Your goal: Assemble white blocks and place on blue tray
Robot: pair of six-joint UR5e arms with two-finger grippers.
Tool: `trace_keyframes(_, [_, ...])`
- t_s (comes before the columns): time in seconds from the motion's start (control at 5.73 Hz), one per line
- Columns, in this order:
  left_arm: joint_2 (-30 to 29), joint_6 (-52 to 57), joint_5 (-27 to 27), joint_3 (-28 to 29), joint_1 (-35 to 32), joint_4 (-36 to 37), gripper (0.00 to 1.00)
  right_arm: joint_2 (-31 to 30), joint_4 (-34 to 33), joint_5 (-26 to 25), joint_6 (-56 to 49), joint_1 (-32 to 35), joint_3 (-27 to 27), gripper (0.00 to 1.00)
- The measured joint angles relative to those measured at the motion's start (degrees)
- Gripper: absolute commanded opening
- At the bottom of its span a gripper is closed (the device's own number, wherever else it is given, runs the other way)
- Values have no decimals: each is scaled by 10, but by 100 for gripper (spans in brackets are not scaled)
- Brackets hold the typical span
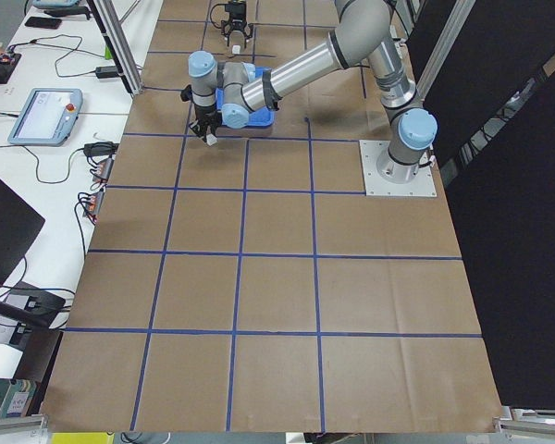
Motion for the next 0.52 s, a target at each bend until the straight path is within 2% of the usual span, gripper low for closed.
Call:
trace_keyframes(0.17, [7,62,-1,-9,-42,0,0,3,0,-2,0,0,-1,33])
trace_keyframes(0.35, [18,112,-2,-16,-80,0,0,3,0,-3,1,0,-2,25])
trace_keyframes(0.52, [27,138,-2,-28,-113,0,0,2,-1,-3,1,0,-3,25])
